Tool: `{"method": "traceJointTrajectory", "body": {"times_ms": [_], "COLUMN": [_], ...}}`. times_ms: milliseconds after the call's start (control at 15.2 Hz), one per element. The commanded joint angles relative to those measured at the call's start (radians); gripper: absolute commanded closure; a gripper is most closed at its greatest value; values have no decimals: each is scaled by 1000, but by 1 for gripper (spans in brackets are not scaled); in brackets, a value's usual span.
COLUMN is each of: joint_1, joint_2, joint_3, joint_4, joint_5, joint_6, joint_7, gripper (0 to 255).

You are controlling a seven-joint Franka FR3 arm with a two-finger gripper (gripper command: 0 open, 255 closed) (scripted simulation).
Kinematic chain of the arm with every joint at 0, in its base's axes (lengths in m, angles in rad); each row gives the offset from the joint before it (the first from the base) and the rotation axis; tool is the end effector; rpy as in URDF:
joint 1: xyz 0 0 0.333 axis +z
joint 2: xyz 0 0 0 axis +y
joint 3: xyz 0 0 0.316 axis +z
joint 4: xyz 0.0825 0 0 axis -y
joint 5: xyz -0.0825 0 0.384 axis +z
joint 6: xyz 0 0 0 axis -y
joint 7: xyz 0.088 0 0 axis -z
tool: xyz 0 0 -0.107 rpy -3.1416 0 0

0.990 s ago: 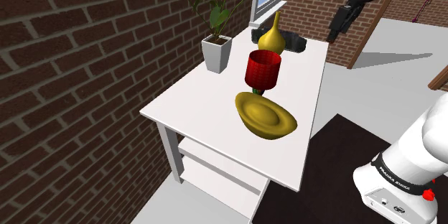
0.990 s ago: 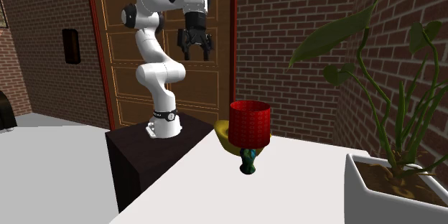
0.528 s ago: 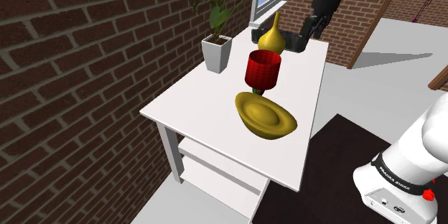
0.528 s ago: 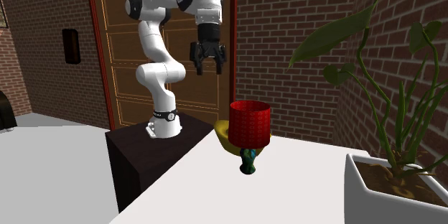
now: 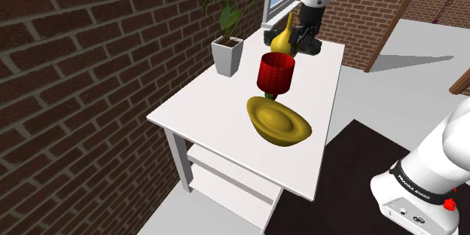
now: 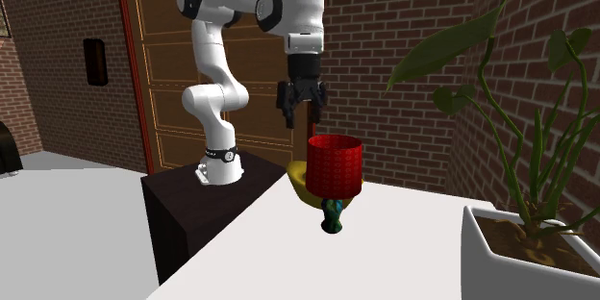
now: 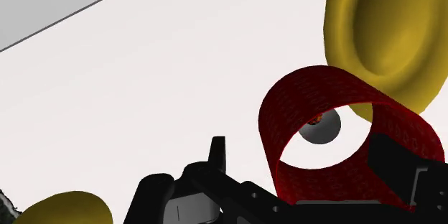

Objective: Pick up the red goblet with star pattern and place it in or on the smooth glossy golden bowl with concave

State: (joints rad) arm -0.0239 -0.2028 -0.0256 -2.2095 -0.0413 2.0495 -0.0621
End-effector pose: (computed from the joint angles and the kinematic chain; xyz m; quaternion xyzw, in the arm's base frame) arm 0.4919 -0.0271 0.4686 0.9995 0.0156 0.0205 0.0171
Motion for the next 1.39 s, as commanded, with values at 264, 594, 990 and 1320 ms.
{"method": "traceJointTrajectory", "body": {"times_ms": [264, 594, 990, 1320], "joint_1": [-2, -3, -3, -3], "joint_2": [186, 215, 225, 225], "joint_3": [-6, -6, -7, -7], "joint_4": [111, 75, 64, 65], "joint_5": [14, 14, 14, 14], "joint_6": [62, 127, 147, 147], "joint_7": [1, 1, 1, 1], "gripper": [0, 0, 0, 255]}}
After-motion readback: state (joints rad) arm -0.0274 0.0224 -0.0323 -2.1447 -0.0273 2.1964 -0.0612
